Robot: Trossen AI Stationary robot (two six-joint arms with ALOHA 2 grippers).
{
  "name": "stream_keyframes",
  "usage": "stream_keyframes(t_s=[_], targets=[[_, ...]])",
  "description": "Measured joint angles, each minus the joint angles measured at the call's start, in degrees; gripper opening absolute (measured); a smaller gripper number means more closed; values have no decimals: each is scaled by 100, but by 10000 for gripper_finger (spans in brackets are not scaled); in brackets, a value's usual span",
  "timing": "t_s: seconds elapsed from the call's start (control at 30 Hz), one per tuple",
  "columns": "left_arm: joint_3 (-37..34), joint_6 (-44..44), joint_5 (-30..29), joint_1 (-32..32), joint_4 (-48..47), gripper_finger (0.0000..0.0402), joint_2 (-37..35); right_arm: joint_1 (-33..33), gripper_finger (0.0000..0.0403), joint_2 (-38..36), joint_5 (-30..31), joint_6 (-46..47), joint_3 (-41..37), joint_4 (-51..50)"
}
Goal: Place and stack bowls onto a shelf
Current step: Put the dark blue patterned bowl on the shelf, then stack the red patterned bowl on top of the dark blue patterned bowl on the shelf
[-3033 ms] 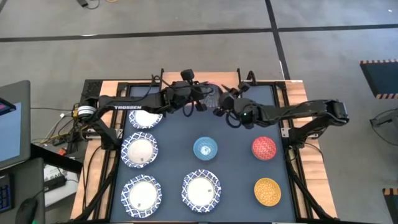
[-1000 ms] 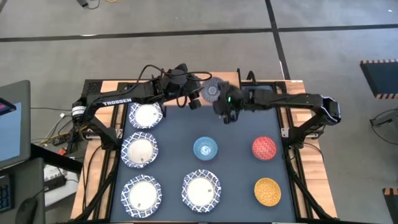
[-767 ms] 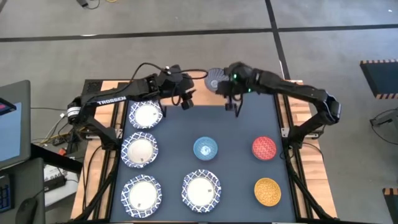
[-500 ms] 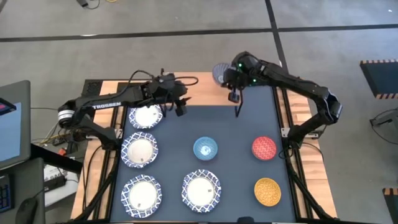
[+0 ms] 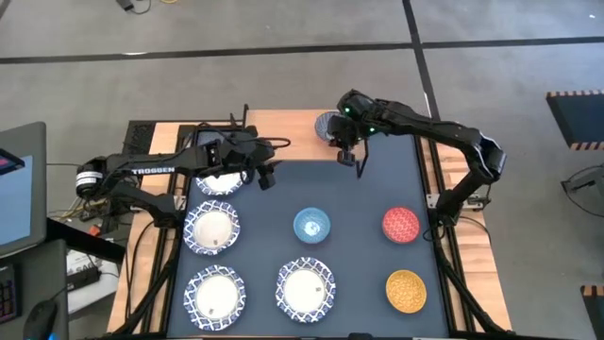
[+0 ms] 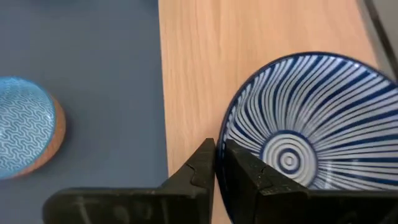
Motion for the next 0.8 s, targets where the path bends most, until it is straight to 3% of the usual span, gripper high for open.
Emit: stream_keyframes(t_s=[0.2, 0.43, 0.67, 0.8], targets=[[0, 18, -44, -18, -1, 184, -64, 17, 131, 137, 25, 180, -20, -190], [0, -214, -54, -39, -159, 184, -556, -2, 209, -293, 195, 189, -21, -105], [0, -493, -158, -341, -339, 184, -895, -5, 219, -836, 269, 125, -21, 38], [-1, -613, -462, -620, -455, 184, -958, 114, 219, -1216, 804, 747, -21, -379]])
